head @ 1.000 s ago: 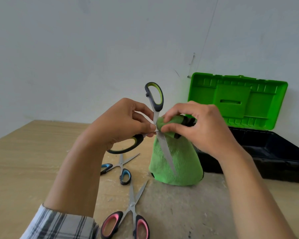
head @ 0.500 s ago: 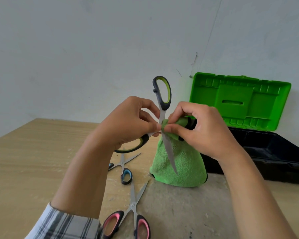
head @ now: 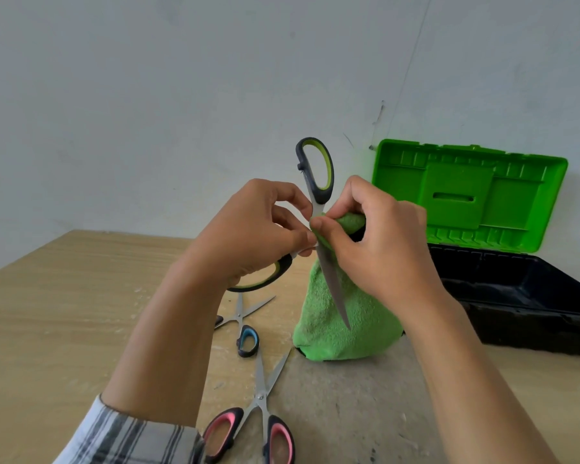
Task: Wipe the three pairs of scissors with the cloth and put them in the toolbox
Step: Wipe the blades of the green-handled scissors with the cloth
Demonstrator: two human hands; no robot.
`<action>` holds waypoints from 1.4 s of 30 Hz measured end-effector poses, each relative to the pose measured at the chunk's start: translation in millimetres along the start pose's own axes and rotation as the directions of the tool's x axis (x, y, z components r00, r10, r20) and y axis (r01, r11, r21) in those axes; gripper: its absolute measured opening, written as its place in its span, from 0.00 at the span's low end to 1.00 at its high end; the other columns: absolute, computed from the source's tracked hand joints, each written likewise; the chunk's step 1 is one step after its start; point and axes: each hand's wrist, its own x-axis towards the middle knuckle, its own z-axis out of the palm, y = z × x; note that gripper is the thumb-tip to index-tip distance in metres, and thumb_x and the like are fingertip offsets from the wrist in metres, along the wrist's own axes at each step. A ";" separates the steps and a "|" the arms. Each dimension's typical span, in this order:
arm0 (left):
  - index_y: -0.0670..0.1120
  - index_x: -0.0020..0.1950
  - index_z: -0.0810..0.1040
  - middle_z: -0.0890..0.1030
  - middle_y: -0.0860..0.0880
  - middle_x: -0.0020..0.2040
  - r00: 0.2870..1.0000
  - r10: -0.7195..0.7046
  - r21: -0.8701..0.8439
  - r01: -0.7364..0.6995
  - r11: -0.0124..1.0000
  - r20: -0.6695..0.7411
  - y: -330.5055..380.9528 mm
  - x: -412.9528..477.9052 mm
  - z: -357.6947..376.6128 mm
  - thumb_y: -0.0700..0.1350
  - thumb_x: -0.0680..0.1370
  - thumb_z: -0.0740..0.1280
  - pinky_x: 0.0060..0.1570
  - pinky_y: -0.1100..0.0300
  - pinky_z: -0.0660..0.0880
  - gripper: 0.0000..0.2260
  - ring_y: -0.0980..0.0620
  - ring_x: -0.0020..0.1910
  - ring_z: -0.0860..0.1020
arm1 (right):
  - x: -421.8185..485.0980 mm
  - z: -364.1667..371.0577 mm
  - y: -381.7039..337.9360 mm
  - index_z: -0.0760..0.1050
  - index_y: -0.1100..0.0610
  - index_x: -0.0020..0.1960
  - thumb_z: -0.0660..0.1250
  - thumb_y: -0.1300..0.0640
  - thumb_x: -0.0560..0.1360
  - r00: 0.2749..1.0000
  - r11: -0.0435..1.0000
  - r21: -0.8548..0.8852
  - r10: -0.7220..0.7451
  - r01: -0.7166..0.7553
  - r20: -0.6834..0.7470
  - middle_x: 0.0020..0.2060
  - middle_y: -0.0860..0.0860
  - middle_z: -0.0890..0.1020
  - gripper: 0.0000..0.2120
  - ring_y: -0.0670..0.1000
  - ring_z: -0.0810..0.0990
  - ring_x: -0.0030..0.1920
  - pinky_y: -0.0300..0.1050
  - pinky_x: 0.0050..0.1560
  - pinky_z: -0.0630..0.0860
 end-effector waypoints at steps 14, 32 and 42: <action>0.47 0.51 0.81 0.86 0.47 0.34 0.992 -0.076 -0.033 0.079 0.996 0.097 -6.1 1.3 -4.8 0.38 0.74 0.73 0.42 0.56 0.75 0.08 0.54 0.32 0.79 | 7.6 -31.6 23.7 0.77 0.50 0.41 0.73 0.48 0.74 0.966 0.960 0.217 0.125 -0.175 0.227 0.38 0.46 0.85 0.08 0.44 0.82 0.43 0.50 0.51 0.76; 0.46 0.52 0.81 0.86 0.45 0.36 0.997 -0.026 -0.028 0.028 0.999 0.073 -5.0 0.5 -7.7 0.38 0.73 0.73 0.56 0.40 0.78 0.10 0.44 0.40 0.82 | 5.6 -25.8 27.8 0.75 0.49 0.44 0.74 0.50 0.75 0.967 0.982 0.187 -0.023 -0.026 0.253 0.37 0.46 0.83 0.08 0.51 0.80 0.38 0.46 0.44 0.74; 0.48 0.51 0.80 0.86 0.46 0.36 0.996 -0.073 -0.069 0.076 0.995 0.040 -9.7 2.0 -12.2 0.38 0.74 0.73 0.49 0.51 0.80 0.08 0.47 0.40 0.85 | 7.2 -46.0 61.9 0.75 0.49 0.44 0.73 0.50 0.75 0.964 0.944 0.236 0.190 -0.232 0.185 0.38 0.44 0.86 0.08 0.41 0.82 0.41 0.48 0.50 0.77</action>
